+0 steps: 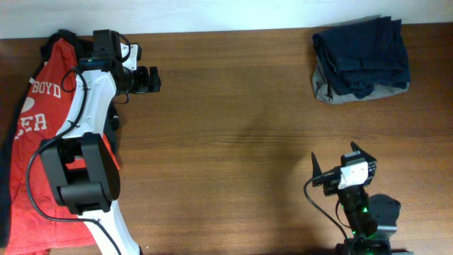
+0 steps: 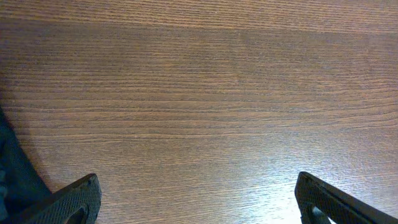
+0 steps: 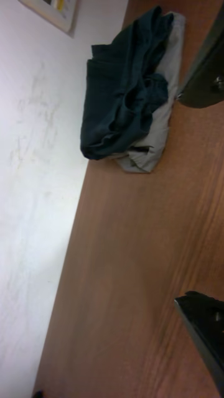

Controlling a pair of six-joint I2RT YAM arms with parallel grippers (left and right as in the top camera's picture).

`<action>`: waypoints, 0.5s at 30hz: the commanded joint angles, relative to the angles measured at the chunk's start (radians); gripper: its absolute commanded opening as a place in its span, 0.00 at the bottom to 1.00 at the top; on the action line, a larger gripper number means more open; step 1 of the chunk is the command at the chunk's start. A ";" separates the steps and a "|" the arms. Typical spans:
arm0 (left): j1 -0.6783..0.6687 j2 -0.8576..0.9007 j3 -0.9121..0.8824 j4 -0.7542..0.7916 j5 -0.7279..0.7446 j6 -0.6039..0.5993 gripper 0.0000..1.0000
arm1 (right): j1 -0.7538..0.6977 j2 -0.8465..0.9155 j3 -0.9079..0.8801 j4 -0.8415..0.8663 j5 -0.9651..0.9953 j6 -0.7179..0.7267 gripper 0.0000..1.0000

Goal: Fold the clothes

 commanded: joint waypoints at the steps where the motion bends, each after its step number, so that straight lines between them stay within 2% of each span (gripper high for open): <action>1: -0.002 0.009 0.015 0.002 0.001 0.004 0.99 | -0.006 -0.101 -0.062 0.010 -0.008 0.019 0.99; 6: -0.002 0.009 0.015 0.002 0.001 0.004 0.99 | -0.011 -0.245 -0.097 -0.068 -0.005 0.019 0.99; 15: -0.002 0.009 0.015 0.002 0.001 0.004 0.99 | -0.010 -0.253 -0.097 -0.065 -0.006 0.019 0.99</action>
